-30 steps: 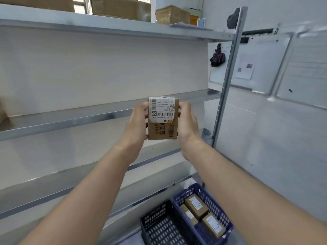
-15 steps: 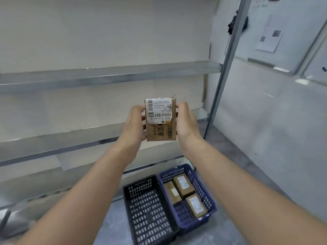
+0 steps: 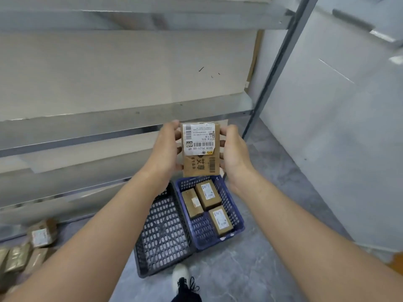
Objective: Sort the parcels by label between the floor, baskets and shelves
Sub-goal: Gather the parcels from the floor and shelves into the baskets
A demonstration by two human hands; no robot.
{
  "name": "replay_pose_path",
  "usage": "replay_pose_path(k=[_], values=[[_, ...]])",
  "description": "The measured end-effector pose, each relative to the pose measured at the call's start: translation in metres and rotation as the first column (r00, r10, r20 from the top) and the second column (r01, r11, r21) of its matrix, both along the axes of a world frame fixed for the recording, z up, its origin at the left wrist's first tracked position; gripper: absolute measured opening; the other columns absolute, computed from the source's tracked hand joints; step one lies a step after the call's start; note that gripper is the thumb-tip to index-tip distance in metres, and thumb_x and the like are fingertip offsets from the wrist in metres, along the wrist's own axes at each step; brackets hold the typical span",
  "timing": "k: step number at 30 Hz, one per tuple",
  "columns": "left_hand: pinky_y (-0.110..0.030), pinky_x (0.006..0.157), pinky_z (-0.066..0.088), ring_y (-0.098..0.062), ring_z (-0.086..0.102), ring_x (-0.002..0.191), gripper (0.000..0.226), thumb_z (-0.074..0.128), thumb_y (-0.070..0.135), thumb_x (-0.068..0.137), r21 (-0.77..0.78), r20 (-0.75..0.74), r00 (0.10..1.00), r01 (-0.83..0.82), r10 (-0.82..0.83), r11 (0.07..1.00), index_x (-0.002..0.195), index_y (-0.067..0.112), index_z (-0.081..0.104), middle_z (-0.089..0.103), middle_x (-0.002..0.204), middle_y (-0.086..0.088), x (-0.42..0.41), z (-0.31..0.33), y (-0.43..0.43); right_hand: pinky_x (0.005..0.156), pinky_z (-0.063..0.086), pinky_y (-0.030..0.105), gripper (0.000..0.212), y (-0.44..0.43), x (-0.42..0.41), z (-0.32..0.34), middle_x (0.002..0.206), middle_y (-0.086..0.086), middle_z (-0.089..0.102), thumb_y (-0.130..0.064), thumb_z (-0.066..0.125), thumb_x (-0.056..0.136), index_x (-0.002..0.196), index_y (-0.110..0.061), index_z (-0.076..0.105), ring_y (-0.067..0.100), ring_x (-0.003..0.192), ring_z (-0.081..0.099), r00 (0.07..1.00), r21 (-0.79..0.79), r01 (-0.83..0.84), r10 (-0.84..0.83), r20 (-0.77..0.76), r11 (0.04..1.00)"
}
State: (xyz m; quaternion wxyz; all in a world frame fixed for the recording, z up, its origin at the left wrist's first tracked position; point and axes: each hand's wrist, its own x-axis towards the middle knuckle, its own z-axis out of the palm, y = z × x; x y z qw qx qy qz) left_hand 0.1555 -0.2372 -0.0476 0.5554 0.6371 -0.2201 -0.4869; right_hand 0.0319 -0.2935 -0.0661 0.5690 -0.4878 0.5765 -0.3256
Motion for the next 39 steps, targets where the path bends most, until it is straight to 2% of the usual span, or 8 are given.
replay_pose_path(k=[4,8,14,21,26,31,36,39], values=[[-0.054,0.094,0.053,-0.021,0.064,0.112,0.042,0.029,0.052,0.104,0.06,-0.074,0.997,-0.002,0.006,0.998,0.101,0.024,0.061,0.075,0.103,0.003,0.005,-0.033,-0.045,0.081,0.058,0.044,0.054,-0.046,0.004,-0.029,0.106,0.008,0.081,-0.049,0.029,0.106,0.118,-0.018,0.072,0.029,0.1,0.075,0.997,0.04,0.018,-0.014,-0.08,0.999],[-0.042,0.08,0.055,-0.021,0.069,0.1,0.044,0.026,0.049,0.106,0.085,-0.097,0.995,0.021,-0.013,0.996,0.101,0.024,0.061,0.078,0.089,0.005,0.006,-0.054,-0.077,0.077,0.056,0.043,0.051,-0.08,0.006,-0.049,0.105,0.01,0.081,-0.047,0.03,0.106,0.11,-0.02,0.073,0.024,0.09,0.072,0.994,0.077,0.037,-0.029,-0.109,0.996],[-0.048,0.09,0.055,-0.023,0.067,0.107,0.047,0.027,0.051,0.104,0.132,-0.089,0.996,0.019,-0.008,0.991,0.112,0.025,0.066,0.076,0.103,0.003,0.0,-0.08,-0.11,0.094,0.061,0.049,0.047,-0.113,-0.002,-0.077,0.102,0.005,0.081,-0.045,0.03,0.11,0.107,-0.025,0.072,0.028,0.103,0.076,0.993,0.159,0.024,-0.004,-0.122,0.987],[-0.038,0.082,0.052,-0.019,0.067,0.097,0.045,0.026,0.042,0.107,0.203,-0.065,0.993,-0.08,0.095,0.976,0.095,0.031,0.068,0.077,0.08,0.012,-0.032,-0.121,-0.142,0.095,0.061,0.055,0.05,-0.16,-0.024,-0.13,0.103,0.005,0.082,-0.049,0.033,0.1,0.111,-0.021,0.073,0.035,0.108,0.075,0.988,0.24,-0.09,0.118,-0.103,0.966],[-0.041,0.091,0.05,-0.023,0.066,0.108,0.045,0.028,0.047,0.107,0.312,-0.082,0.96,-0.232,0.27,0.921,0.105,0.032,0.071,0.077,0.1,0.004,-0.073,-0.175,-0.16,0.087,0.063,0.053,0.052,-0.193,-0.057,-0.198,0.103,0.001,0.083,-0.052,0.034,0.098,0.107,-0.023,0.077,0.032,0.105,0.077,0.952,0.348,-0.26,0.299,-0.061,0.901],[-0.045,0.107,0.046,-0.022,0.062,0.118,0.053,0.028,0.051,0.105,0.41,-0.112,0.91,-0.323,0.398,0.853,0.14,0.024,0.057,0.067,0.125,-0.002,-0.111,-0.244,-0.178,0.096,0.062,0.066,0.056,-0.221,-0.088,-0.27,0.107,0.002,0.082,-0.056,0.036,0.087,0.109,-0.025,0.077,0.035,0.108,0.076,0.919,0.416,-0.341,0.391,-0.039,0.843],[-0.042,0.094,0.053,-0.028,0.065,0.117,0.054,0.029,0.05,0.104,0.523,-0.173,0.84,-0.364,0.515,0.77,0.128,0.016,0.064,0.071,0.122,-0.008,-0.126,-0.334,-0.182,0.1,0.061,0.061,0.064,-0.217,-0.11,-0.369,0.116,0.003,0.079,-0.07,0.033,0.086,0.122,-0.032,0.07,0.03,0.111,0.075,0.913,0.51,-0.329,0.405,-0.043,0.795],[-0.042,0.102,0.048,-0.021,0.064,0.117,0.054,0.03,0.051,0.104,0.561,-0.179,0.848,-0.329,0.499,0.76,0.128,0.019,0.065,0.072,0.121,-0.001,-0.126,-0.397,-0.175,0.104,0.056,0.061,0.063,-0.203,-0.116,-0.427,0.115,-0.003,0.079,-0.074,0.03,0.088,0.122,-0.036,0.068,0.025,0.113,0.074,0.897,0.538,-0.331,0.436,-0.076,0.775]])
